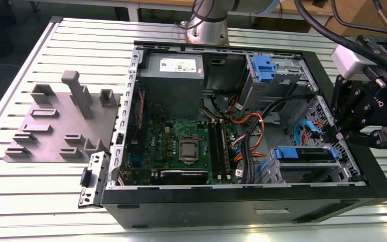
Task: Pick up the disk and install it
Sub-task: 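Insert the first disk wire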
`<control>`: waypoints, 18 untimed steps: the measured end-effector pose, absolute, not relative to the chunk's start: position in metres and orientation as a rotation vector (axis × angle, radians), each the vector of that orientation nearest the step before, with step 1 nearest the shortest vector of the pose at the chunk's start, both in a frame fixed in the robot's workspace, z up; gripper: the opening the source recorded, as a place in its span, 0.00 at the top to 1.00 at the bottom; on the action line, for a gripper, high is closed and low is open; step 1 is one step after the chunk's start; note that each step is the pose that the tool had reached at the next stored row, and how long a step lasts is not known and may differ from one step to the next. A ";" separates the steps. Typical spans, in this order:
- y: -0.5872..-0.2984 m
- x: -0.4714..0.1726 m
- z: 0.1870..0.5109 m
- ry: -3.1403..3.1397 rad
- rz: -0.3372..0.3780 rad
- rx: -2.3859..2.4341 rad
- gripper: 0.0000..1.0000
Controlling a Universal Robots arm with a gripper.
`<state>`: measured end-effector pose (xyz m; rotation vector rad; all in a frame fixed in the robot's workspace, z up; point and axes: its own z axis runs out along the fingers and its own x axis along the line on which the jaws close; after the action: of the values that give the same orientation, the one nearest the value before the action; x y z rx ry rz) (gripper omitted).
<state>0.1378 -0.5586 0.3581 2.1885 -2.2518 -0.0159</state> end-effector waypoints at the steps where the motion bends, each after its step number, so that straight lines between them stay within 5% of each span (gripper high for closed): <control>1: -0.557 0.138 0.358 -2.252 -0.016 2.189 0.89; 18: -0.523 0.149 0.356 -2.229 -0.054 2.166 0.89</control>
<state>0.1494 -0.5232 0.3563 2.1657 -2.2289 -0.0536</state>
